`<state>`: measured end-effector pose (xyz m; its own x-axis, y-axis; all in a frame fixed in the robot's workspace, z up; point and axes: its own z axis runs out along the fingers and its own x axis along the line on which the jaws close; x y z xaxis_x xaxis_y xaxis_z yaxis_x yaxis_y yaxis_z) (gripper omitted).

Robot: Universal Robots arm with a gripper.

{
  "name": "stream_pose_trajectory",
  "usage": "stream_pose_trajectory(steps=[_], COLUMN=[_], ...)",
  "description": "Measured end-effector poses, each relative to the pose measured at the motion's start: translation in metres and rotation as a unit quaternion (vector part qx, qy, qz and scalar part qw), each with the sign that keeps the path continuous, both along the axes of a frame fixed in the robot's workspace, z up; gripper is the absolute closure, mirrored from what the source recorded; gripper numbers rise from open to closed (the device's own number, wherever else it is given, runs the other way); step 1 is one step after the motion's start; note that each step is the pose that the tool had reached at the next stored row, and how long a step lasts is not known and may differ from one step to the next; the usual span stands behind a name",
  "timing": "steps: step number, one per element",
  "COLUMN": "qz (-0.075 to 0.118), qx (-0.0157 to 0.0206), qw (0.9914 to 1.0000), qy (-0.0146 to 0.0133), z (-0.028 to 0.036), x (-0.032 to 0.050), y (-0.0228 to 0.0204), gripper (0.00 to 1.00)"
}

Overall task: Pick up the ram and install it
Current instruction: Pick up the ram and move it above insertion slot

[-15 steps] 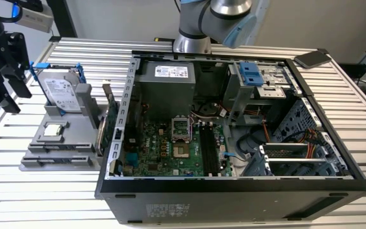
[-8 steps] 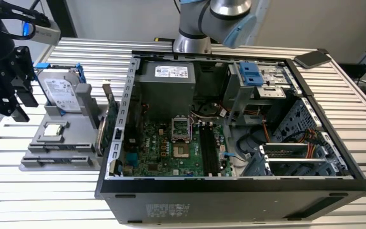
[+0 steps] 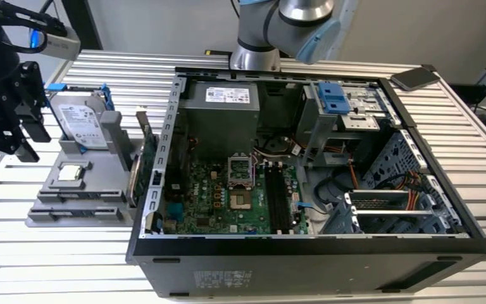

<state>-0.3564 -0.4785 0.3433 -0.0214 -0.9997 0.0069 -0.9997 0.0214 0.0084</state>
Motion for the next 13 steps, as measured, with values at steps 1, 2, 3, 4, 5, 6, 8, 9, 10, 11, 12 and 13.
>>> stream_pose_trajectory(steps=[1, 2, 3, 4, 5, 6, 8, 9, 10, 11, 12, 13], qz=[0.0, 0.0, 0.0, 0.0, 0.0, 0.0, 0.0, 0.001, 0.002, 0.002, 0.003, 0.003], qx=[0.0, 0.0001, 0.0001, 0.0001, 0.0, 0.0, 0.0, 0.0, 0.0, 0.0, 0.0, 0.0], qw=[1.0, 1.0, 1.0, 1.0, 1.0, 1.0, 1.0, 1.0, 1.0, 1.0, 1.0, 0.99999], qy=[0.0, -0.0001, -0.0001, -0.0001, 0.0, 0.0, -0.0001, 0.0, 0.0, 0.0, 0.0, 0.0], z=[-0.0002, -0.0006, -0.0013, -0.0021, -0.003, -0.0041, -0.0065, -0.0077, -0.0089, -0.0101, -0.0114, -0.0126], x=[0.0, 0.0, 0.0, 0.0, 0.0, 0.0, 0.0001, 0.0001, 0.0002, 0.0003, 0.0004, 0.0005], y=[0.0, 0.0, 0.0, 0.0, 0.0, 0.0, 0.0001, 0.0001, 0.0001, 0.0, 0.0, 0.0], gripper=[0.0, 0.0, 0.0, 0.0, 0.0, 0.0, 0.0, 0.0, 0.0, 0.0, 0.0, 0.0])
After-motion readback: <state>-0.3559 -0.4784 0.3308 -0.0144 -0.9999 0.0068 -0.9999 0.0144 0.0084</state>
